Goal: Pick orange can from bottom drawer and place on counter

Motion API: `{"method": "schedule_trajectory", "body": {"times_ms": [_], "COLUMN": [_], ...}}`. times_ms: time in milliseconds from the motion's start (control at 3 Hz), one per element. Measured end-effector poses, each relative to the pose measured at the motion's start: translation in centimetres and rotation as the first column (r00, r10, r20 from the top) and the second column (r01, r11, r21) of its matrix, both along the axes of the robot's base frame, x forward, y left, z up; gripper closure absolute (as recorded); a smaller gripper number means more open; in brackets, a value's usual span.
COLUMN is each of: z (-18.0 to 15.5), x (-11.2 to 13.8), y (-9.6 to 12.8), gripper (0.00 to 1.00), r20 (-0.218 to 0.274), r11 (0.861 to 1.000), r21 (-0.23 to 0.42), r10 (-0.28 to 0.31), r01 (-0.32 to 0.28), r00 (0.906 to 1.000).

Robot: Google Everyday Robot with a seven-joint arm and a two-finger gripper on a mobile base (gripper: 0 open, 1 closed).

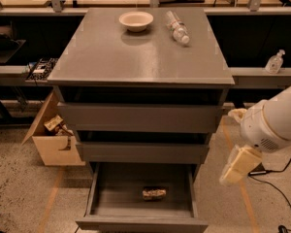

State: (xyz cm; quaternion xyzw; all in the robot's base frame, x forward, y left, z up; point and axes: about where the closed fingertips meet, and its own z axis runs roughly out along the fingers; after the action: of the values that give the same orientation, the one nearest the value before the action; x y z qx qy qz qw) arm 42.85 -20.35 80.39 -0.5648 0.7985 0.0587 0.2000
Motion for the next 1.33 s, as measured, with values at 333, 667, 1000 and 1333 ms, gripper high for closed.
{"method": "schedule_trajectory", "body": {"times_ms": [333,667,1000,1333], "z": [-0.4,-0.4,-2.2,-7.0], "x": [0.7,0.7,1.3,2.4], "y": [0.1,0.1,0.8,2.6], "gripper": [0.0,0.0,0.0,0.0], "r20": [0.035,0.035,0.045,0.016], "r11": [1.0,1.0,0.999,0.995], "r21": [0.013,0.013,0.044,0.078], "r10": [-0.016,-0.016,0.013,0.067], "r01": [0.016,0.016,-0.015,-0.068], "r00": [0.9992,0.9992,0.9989,0.9976]}}
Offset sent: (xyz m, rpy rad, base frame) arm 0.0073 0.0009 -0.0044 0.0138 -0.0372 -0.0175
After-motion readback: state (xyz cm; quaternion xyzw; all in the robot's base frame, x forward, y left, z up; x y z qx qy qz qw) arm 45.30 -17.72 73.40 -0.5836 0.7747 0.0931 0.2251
